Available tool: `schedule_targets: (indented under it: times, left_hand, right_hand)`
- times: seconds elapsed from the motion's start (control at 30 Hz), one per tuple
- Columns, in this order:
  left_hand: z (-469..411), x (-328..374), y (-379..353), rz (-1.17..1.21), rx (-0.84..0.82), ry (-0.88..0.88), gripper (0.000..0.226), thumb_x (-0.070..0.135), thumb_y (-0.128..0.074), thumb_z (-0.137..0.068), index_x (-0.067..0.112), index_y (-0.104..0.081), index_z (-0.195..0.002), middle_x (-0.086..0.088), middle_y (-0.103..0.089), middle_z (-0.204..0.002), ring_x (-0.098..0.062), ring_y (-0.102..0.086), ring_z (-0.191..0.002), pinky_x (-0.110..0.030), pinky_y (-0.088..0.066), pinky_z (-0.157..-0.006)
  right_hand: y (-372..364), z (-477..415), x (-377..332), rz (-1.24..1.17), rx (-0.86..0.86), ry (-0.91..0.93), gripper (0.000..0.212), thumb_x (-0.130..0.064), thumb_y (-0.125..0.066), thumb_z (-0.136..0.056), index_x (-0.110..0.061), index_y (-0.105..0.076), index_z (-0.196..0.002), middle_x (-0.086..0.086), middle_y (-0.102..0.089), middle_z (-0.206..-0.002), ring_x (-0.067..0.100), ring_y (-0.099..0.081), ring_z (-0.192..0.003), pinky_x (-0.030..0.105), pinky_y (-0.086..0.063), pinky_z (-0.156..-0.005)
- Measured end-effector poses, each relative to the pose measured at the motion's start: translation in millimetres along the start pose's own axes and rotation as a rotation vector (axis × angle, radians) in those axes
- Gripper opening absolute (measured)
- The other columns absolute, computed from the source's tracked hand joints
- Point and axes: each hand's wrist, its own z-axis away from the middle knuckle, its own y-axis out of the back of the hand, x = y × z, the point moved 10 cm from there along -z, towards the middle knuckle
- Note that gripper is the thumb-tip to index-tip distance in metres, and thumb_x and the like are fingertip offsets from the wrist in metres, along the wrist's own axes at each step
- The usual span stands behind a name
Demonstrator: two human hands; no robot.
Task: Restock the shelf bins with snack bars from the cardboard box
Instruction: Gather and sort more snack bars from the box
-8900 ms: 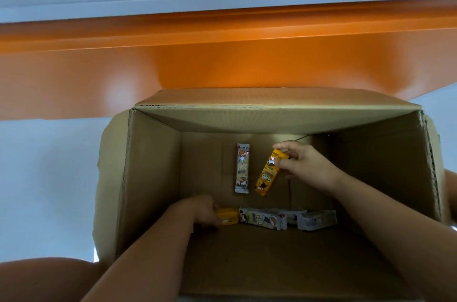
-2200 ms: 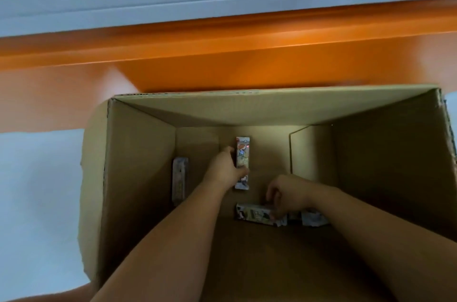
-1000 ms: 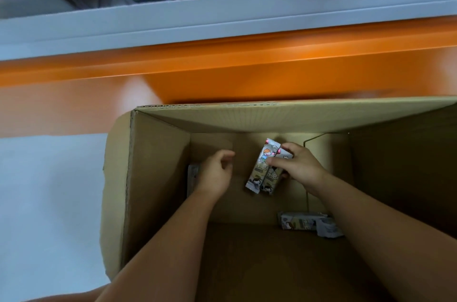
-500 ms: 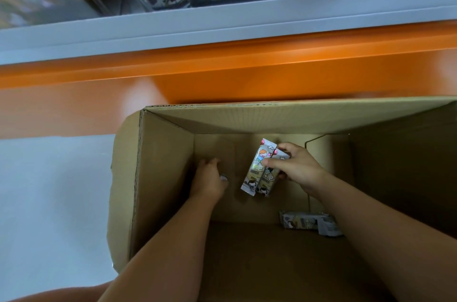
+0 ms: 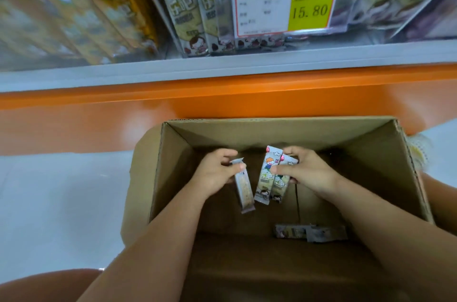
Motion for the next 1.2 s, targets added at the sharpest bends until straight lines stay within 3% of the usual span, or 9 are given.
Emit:
schedule_targets:
  times: [0.07,0.23,0.4,0.57,0.67,0.8,0.93,1.03,1.2]
  left_hand:
    - [15,24,5,0.051,-0.01,-0.05,0.041,0.013,-0.067,-0.087,0.019,-0.054,-0.125,-0.001,-0.056,-0.122,-0.017,-0.059,-0.108,-0.031,-0.056,-0.084]
    - [67,94,13,0.077,-0.119,-0.22,0.041,0.005,-0.062,-0.089,0.018,-0.052,-0.127,0.01,-0.056,-0.106,-0.005,-0.058,-0.095,-0.031,-0.055,-0.086]
    - [122,156,27,-0.007,-0.206,-0.381,0.029,0.005,-0.063,-0.089,0.027,-0.058,-0.107,0.006,-0.062,-0.111,-0.011,-0.06,-0.108,-0.04,-0.053,-0.092]
    - [177,200,51,-0.008,-0.223,-0.51,0.028,0.003,-0.061,-0.088,0.029,-0.062,-0.1,0.016,-0.067,-0.103,-0.001,-0.062,-0.103,-0.038,-0.052,-0.095]
    - [202,224,65,0.034,-0.225,-0.575,0.028,0.001,-0.06,-0.088,0.026,-0.063,-0.1,0.017,-0.069,-0.098,-0.001,-0.064,-0.1,-0.032,-0.053,-0.091]
    - [228,250,81,0.096,-0.179,-0.696,0.028,-0.002,-0.059,-0.088,0.021,-0.063,-0.103,0.011,-0.07,-0.104,-0.005,-0.064,-0.102,-0.022,-0.054,-0.084]
    - [238,263,92,0.229,-0.091,-0.797,0.034,-0.004,-0.062,-0.083,0.02,-0.062,-0.108,-0.001,-0.068,-0.111,-0.01,-0.065,-0.104,-0.024,-0.054,-0.085]
    - [236,267,108,0.309,0.008,-0.844,0.04,-0.004,-0.063,-0.082,0.027,-0.061,-0.106,0.004,-0.065,-0.102,0.001,-0.064,-0.093,-0.016,-0.051,-0.079]
    - [220,250,132,0.536,-0.046,-0.74,0.036,0.007,-0.058,-0.082,0.027,-0.063,-0.11,-0.005,-0.065,-0.115,-0.016,-0.062,-0.109,-0.035,-0.053,-0.092]
  right_hand:
    - [7,20,-24,0.06,0.001,0.071,0.038,-0.017,-0.075,-0.079,-0.018,-0.056,-0.111,-0.004,-0.07,-0.091,0.004,-0.066,-0.076,0.012,-0.045,-0.054]
    - [21,74,-81,0.183,0.003,0.232,0.027,-0.018,-0.074,-0.079,-0.019,-0.059,-0.102,-0.003,-0.072,-0.089,0.004,-0.069,-0.076,0.018,-0.052,-0.062]
    - [22,126,-124,0.272,-0.072,0.334,0.029,-0.02,-0.075,-0.079,-0.021,-0.058,-0.103,-0.003,-0.071,-0.098,0.009,-0.07,-0.085,0.031,-0.057,-0.076]
    - [16,177,-163,0.268,-0.163,0.422,0.029,-0.018,-0.076,-0.077,-0.021,-0.061,-0.101,-0.009,-0.072,-0.095,0.005,-0.068,-0.087,0.015,-0.048,-0.068]
    - [7,204,-185,0.277,-0.22,0.474,0.028,-0.013,-0.076,-0.077,-0.019,-0.062,-0.1,-0.008,-0.072,-0.094,0.007,-0.067,-0.089,0.017,-0.048,-0.074]
    - [8,230,-217,0.298,-0.111,0.624,0.026,-0.012,-0.077,-0.076,-0.018,-0.063,-0.098,-0.008,-0.072,-0.092,0.007,-0.067,-0.086,0.022,-0.051,-0.079]
    - [11,246,-240,0.325,0.071,0.761,0.026,-0.022,-0.077,-0.078,-0.028,-0.06,-0.097,-0.014,-0.07,-0.099,-0.002,-0.064,-0.092,0.021,-0.05,-0.082]
    - [2,251,-255,0.349,0.114,0.827,0.026,-0.022,-0.076,-0.079,-0.031,-0.059,-0.097,-0.018,-0.068,-0.098,-0.007,-0.061,-0.094,0.019,-0.047,-0.083]
    - [-5,245,-268,0.484,0.054,0.769,0.027,-0.031,-0.076,-0.077,-0.036,-0.058,-0.097,-0.023,-0.063,-0.099,-0.01,-0.056,-0.096,0.018,-0.041,-0.086]
